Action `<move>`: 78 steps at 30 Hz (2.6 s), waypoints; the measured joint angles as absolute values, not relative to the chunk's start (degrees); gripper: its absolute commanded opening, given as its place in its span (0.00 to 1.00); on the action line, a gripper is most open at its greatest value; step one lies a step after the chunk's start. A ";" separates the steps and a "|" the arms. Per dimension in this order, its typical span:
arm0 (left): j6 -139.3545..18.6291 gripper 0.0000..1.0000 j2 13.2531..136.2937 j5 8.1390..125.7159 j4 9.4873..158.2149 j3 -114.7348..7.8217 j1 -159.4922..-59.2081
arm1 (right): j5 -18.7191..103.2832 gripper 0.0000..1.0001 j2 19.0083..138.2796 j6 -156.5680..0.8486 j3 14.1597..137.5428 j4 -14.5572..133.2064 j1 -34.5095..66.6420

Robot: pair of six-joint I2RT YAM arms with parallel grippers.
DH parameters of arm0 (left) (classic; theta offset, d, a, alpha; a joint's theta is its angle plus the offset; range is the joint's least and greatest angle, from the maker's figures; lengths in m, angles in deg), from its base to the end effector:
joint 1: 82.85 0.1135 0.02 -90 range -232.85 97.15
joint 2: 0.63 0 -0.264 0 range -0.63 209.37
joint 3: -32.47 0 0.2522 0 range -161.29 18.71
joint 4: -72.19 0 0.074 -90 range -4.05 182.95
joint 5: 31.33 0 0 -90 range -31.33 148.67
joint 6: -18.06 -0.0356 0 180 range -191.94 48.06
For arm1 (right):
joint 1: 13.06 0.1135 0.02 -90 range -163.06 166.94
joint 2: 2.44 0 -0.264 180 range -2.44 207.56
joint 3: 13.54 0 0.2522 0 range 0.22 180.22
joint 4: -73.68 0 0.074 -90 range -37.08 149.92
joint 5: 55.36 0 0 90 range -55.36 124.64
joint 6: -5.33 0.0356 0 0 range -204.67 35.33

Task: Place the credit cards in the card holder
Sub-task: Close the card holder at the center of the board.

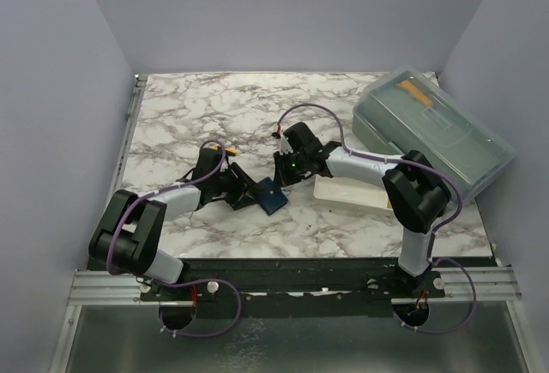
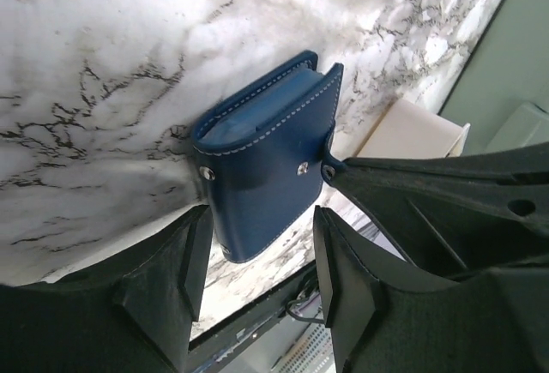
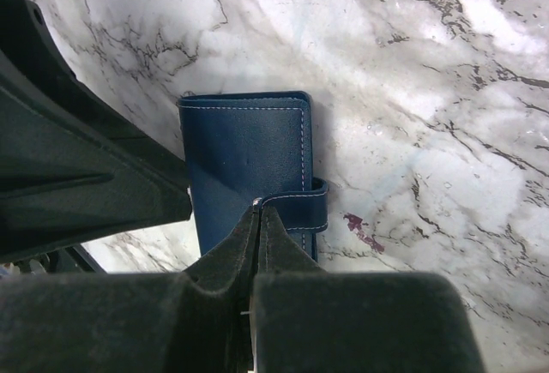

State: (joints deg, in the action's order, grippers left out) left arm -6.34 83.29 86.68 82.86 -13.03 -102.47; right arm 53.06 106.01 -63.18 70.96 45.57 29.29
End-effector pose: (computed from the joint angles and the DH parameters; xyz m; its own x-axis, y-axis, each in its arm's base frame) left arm 0.2380 -0.1026 0.1396 -0.8279 -0.5585 0.0527 -0.4061 0.5320 -0.7430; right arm 0.2883 0.2780 0.1766 -0.8291 -0.2854 -0.4808 -0.5148 0.7253 0.4571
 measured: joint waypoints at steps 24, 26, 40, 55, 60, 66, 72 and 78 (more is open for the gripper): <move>-6.01 0.22 87.35 85.63 81.51 -13.03 -102.47 | 55.66 0.00 106.71 -62.59 69.21 48.39 29.20; -6.12 0.22 87.35 85.65 81.44 -13.03 -102.47 | 55.00 0.00 106.68 -62.87 69.23 48.30 29.20; -6.43 0.20 87.35 85.67 80.87 -13.03 -102.49 | 51.02 0.00 106.66 -64.21 70.30 46.40 29.94; -6.45 0.18 87.35 85.67 80.89 -13.03 -102.49 | 42.26 0.00 106.38 -63.31 70.30 46.53 33.96; -6.45 0.17 87.35 85.67 80.89 -13.03 -102.49 | 36.86 0.00 106.29 -62.54 70.52 46.49 36.35; -6.47 0.17 87.33 85.65 80.89 -13.03 -102.47 | 31.02 0.00 106.71 -60.88 70.63 47.52 38.64; -6.58 0.16 87.09 85.63 80.96 -13.03 -102.49 | 28.77 0.00 105.50 -58.13 66.98 52.26 39.32; -6.71 0.15 87.00 85.63 81.03 -13.03 -102.49 | 28.25 0.00 103.41 -56.62 62.24 58.25 39.39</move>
